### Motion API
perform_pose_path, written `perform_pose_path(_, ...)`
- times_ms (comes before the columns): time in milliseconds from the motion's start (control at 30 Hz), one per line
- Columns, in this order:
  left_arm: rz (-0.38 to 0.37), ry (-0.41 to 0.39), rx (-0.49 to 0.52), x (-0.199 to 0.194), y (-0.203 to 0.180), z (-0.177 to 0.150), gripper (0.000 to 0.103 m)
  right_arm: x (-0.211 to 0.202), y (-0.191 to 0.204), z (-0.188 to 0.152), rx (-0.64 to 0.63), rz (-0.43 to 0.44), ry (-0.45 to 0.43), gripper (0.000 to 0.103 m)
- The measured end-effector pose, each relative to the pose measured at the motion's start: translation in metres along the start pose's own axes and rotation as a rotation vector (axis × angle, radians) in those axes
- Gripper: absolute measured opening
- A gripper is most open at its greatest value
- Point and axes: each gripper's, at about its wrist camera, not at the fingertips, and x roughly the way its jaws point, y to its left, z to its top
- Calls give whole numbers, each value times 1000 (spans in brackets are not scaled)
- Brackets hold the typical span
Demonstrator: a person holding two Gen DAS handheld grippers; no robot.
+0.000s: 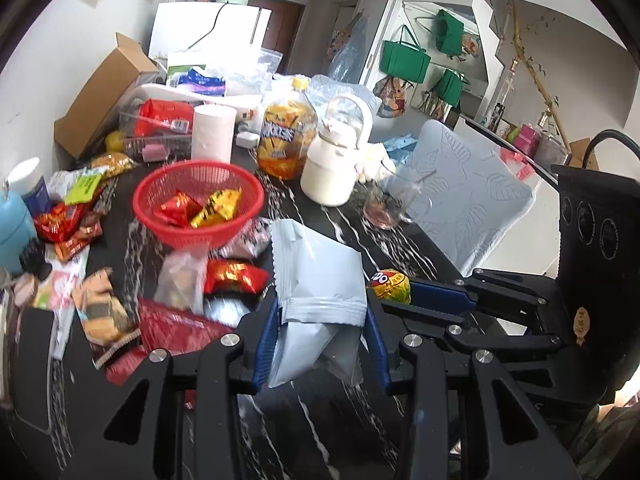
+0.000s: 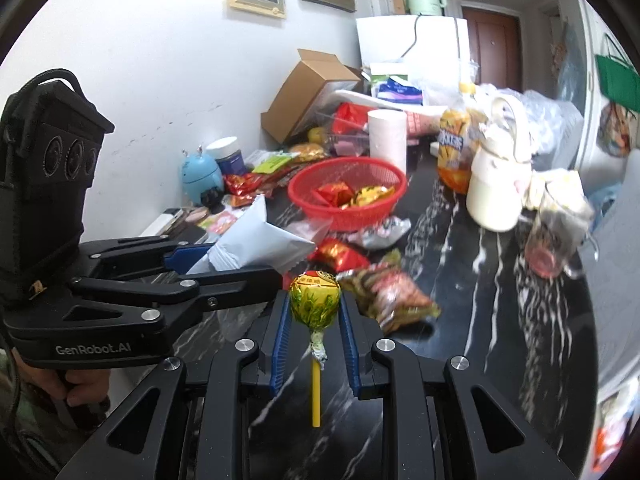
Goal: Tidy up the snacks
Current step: 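Carry the white packet and the lollipop toward the red basket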
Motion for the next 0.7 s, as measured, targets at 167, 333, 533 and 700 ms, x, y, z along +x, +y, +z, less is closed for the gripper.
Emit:
perform_pose_path(167, 28, -45, 4, 5, 10, 27, 39, 13, -8, 25, -24, 1, -14, 24)
perform_pose_path(333, 62, -84, 21, 9, 21, 53, 39, 25, -17, 58, -64, -11, -40, 24)
perform_pose_path(533, 113, -146, 38, 15, 34, 91, 39, 41, -26, 97, -104, -7, -71, 24)
perform_pose_path(700, 160, -180, 21, 28, 50, 121, 39, 59, -40, 129, -120, 9, -90, 24)
